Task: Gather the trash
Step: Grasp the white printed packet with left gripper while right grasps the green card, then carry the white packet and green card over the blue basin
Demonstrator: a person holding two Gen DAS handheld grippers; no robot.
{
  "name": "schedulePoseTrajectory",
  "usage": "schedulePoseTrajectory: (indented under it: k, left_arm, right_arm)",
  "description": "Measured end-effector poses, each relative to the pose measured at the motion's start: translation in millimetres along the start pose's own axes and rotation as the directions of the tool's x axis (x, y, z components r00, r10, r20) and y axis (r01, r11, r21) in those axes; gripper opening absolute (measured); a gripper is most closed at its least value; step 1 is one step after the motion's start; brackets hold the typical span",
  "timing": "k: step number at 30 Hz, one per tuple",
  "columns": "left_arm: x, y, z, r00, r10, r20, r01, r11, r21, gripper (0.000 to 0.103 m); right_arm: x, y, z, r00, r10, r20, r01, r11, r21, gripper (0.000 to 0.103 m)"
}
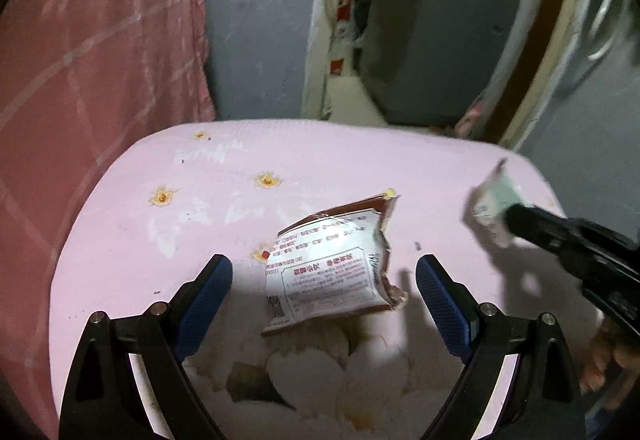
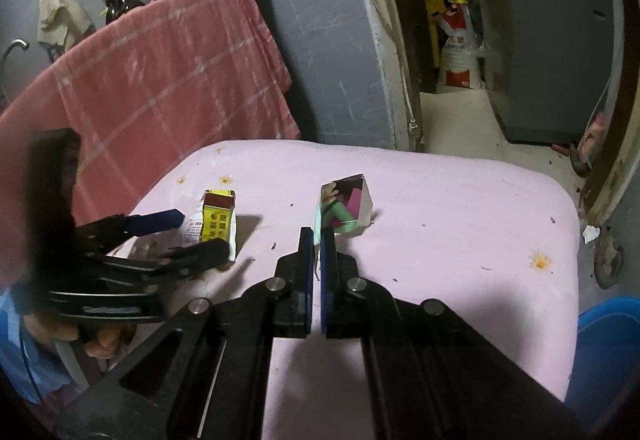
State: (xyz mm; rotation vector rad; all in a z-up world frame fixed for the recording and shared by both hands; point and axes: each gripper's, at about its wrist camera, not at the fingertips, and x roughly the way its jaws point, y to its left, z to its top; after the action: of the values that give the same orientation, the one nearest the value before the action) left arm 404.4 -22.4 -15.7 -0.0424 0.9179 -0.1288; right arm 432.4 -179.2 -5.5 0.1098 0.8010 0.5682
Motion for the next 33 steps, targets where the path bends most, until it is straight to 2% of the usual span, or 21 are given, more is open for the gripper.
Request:
schedulePoseTrajectory:
  k: [3, 5, 9, 16, 20, 23, 27, 30, 33]
  left_arm:
    - [3.7, -2.5, 3.1, 1.0, 0.017, -0.001, -0.017, 1.0, -0.017, 0.09]
    - [2.4, -1.7, 3.6, 1.0, 0.017, 0.009, -0.017, 1.0, -0.021, 0.077]
    - [-2.7, 2.7, 0.7, 1.0, -0.009, 0.022, 0.01, 0.999, -0.038, 0.058]
    - [-11.9, 1.9, -5.9, 0.998, -0.048, 0.049, 0.051, 0.997, -0.063, 0.056]
    - [-28.8, -2.8, -12.8, 0.991, -0.066, 0.12, 0.076, 0.994, -0.08, 0.055]
    - [-44.6, -9.4, -18.3, 0.978, -0.078, 0.194, 0.097, 0.991, -0.091, 0.055]
    - [-67.8, -18.9, -22.4, 0.95, -0.096, 0.297, 0.132, 0.986, -0.104, 0.055]
    - [-87.6, -31.4, -23.8, 0.924, -0.107, 0.368, 0.152, 0.984, -0.095, 0.055]
    - [-103.6, -43.4, -22.9, 0.899, -0.116, 0.422, 0.158, 0.985, -0.066, 0.055]
  right_arm:
    - [-0.6, 2.9, -0.3, 1.0, -0.004, 0.007, 0.004, 1.0, -0.009, 0.003]
    - [-1.1, 4.2, -0.3, 1.0, -0.005, 0.013, 0.006, 1.0, -0.015, 0.003]
    - [-5.0, 4.8, -1.0, 1.0, -0.015, 0.028, 0.015, 1.0, -0.018, 0.003]
    - [-17.6, 11.0, -4.4, 0.996, -0.051, 0.075, 0.054, 0.998, -0.035, 0.003]
    - [-36.4, 11.7, -7.6, 0.988, -0.057, 0.147, 0.063, 0.997, -0.035, 0.003]
    - [-54.0, 12.3, -12.4, 0.976, -0.063, 0.208, 0.072, 0.997, -0.036, 0.003]
    - [-84.1, 12.6, -23.1, 0.949, -0.069, 0.307, 0.082, 0.996, -0.032, 0.003]
    - [-107.6, 15.8, -32.3, 0.919, -0.088, 0.385, 0.112, 0.993, -0.04, 0.003]
    - [-135.4, 19.5, -42.2, 0.877, -0.112, 0.468, 0.152, 0.987, -0.05, 0.003]
